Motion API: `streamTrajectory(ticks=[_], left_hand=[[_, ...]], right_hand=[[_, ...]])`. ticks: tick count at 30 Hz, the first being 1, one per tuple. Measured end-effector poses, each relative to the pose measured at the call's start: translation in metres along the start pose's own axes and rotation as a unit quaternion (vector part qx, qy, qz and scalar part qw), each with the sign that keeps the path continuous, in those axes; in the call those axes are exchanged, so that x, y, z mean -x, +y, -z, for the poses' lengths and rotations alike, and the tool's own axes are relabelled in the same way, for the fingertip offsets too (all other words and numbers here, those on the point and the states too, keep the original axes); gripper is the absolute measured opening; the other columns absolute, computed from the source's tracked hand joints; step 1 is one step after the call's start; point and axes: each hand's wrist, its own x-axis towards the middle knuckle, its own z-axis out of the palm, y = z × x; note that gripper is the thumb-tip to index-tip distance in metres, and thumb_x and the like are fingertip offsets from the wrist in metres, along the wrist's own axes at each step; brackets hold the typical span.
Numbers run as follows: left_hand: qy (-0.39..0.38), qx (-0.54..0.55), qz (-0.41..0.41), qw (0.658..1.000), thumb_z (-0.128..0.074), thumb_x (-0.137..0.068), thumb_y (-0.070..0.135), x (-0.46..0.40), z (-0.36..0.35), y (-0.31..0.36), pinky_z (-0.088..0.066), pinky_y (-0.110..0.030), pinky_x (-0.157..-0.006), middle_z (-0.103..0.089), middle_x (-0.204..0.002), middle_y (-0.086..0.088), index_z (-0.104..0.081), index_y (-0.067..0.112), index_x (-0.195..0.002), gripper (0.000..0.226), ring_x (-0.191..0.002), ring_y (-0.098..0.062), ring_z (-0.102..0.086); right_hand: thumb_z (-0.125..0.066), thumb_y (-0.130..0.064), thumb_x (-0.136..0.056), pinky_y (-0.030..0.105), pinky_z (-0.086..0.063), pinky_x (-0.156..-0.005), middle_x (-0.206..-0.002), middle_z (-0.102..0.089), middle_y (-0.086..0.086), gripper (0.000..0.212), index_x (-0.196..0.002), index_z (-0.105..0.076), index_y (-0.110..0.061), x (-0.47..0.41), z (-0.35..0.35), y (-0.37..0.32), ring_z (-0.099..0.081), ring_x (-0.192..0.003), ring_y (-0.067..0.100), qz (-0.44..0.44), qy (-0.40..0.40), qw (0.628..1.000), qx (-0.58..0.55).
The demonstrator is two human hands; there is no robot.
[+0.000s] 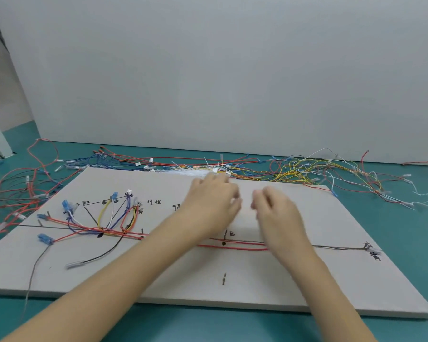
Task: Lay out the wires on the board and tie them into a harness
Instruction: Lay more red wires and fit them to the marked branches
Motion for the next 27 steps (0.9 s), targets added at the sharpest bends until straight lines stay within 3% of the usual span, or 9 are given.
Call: streamTrajectory(ticks=[3, 5, 8, 10, 12, 16, 18, 21, 27], left_hand=[[0.016, -0.017, 0.092, 0.995, -0.043, -0.096, 0.042, 0.015, 0.0, -0.048, -0.036, -0.036, -0.091, -0.053, -0.11, -0.001, -0.059, 0.026, -0.1, 0.023, -0.114, -0.023, -0.044], [-0.014, -0.012, 0.166, 0.986, -0.046, -0.094, 0.042, 0.02, 0.002, -0.075, -0.04, -0.036, -0.085, -0.056, -0.105, -0.004, -0.056, 0.021, -0.092, 0.023, -0.108, -0.027, -0.049], [-0.127, -0.024, 0.275, 0.953, -0.046, -0.094, 0.046, 0.023, 0.014, -0.113, -0.042, -0.031, -0.077, -0.058, -0.098, -0.004, -0.051, 0.016, -0.09, 0.031, -0.096, -0.027, -0.054], [-0.175, -0.049, 0.308, 0.934, -0.046, -0.095, 0.049, 0.026, 0.022, -0.132, -0.043, -0.03, -0.081, -0.054, -0.091, -0.002, -0.048, 0.017, -0.091, 0.033, -0.093, -0.025, -0.053], [-0.222, -0.06, 0.312, 0.922, -0.052, -0.092, 0.05, 0.03, 0.025, -0.143, -0.046, -0.03, -0.084, -0.054, -0.084, 0.0, -0.05, 0.014, -0.083, 0.037, -0.087, -0.024, -0.055], [-0.287, -0.054, 0.297, 0.909, -0.06, -0.089, 0.049, 0.036, 0.028, -0.142, -0.037, -0.026, -0.066, -0.054, -0.074, 0.003, -0.045, 0.018, -0.072, 0.038, -0.07, -0.017, -0.05], [-0.276, -0.055, 0.292, 0.914, -0.059, -0.09, 0.043, 0.035, 0.027, -0.141, -0.038, -0.026, -0.067, -0.056, -0.077, 0.002, -0.048, 0.015, -0.077, 0.033, -0.073, -0.018, -0.052], [-0.248, -0.089, 0.287, 0.921, -0.054, -0.095, 0.03, 0.033, 0.022, -0.139, -0.041, -0.025, -0.074, -0.061, -0.095, -0.005, -0.057, 0.01, -0.101, 0.021, -0.087, -0.024, -0.054], [-0.215, -0.148, 0.315, 0.912, -0.043, -0.098, 0.02, 0.031, 0.013, -0.131, -0.043, -0.033, -0.089, -0.059, -0.124, -0.007, -0.057, 0.013, -0.118, 0.025, -0.107, -0.027, -0.055]], right_hand=[[-0.037, -0.044, -0.095, 0.035, -0.033, -0.06, -0.069, -0.054, 0.002, 0.041, -0.068, -0.045, -0.015, 0.019, -0.027, -0.008, -0.048, -0.071, 0.028, 0.017, -0.14, 0.968, 0.209], [-0.035, -0.045, -0.095, 0.035, -0.03, -0.061, -0.069, -0.048, 0.001, 0.043, -0.064, -0.038, -0.015, 0.025, -0.037, -0.011, -0.045, -0.072, 0.028, 0.027, -0.165, 0.947, 0.275], [-0.034, -0.035, -0.096, 0.034, -0.028, -0.064, -0.072, -0.045, 0.004, 0.039, -0.062, -0.029, -0.017, 0.022, -0.036, -0.014, -0.042, -0.074, 0.029, 0.034, -0.18, 0.934, 0.308], [-0.035, -0.029, -0.096, 0.034, -0.027, -0.064, -0.067, -0.036, 0.002, 0.036, -0.063, -0.027, -0.016, 0.02, -0.036, -0.014, -0.041, -0.073, 0.029, 0.043, -0.197, 0.93, 0.306], [-0.034, -0.028, -0.095, 0.035, -0.027, -0.063, -0.066, -0.033, 0.001, 0.033, -0.065, -0.027, -0.016, 0.019, -0.037, -0.012, -0.04, -0.072, 0.03, 0.046, -0.199, 0.931, 0.302], [-0.034, -0.03, -0.096, 0.037, -0.025, -0.062, -0.069, -0.037, 0.0, 0.032, -0.067, -0.028, -0.018, 0.018, -0.04, -0.007, -0.041, -0.073, 0.031, 0.06, -0.192, 0.928, 0.314], [-0.035, -0.03, -0.095, 0.037, -0.023, -0.06, -0.066, -0.037, 0.0, 0.033, -0.065, -0.029, -0.018, 0.019, -0.039, -0.004, -0.041, -0.071, 0.031, 0.067, -0.184, 0.93, 0.311], [-0.038, -0.029, -0.093, 0.037, -0.02, -0.057, -0.063, -0.037, -0.001, 0.032, -0.064, -0.03, -0.016, 0.02, -0.04, -0.003, -0.041, -0.069, 0.03, 0.074, -0.168, 0.935, 0.303], [-0.04, -0.028, -0.091, 0.037, -0.021, -0.058, -0.062, -0.036, -0.001, 0.033, -0.063, -0.03, -0.016, 0.018, -0.042, -0.001, -0.04, -0.07, 0.031, 0.081, -0.156, 0.937, 0.301]])
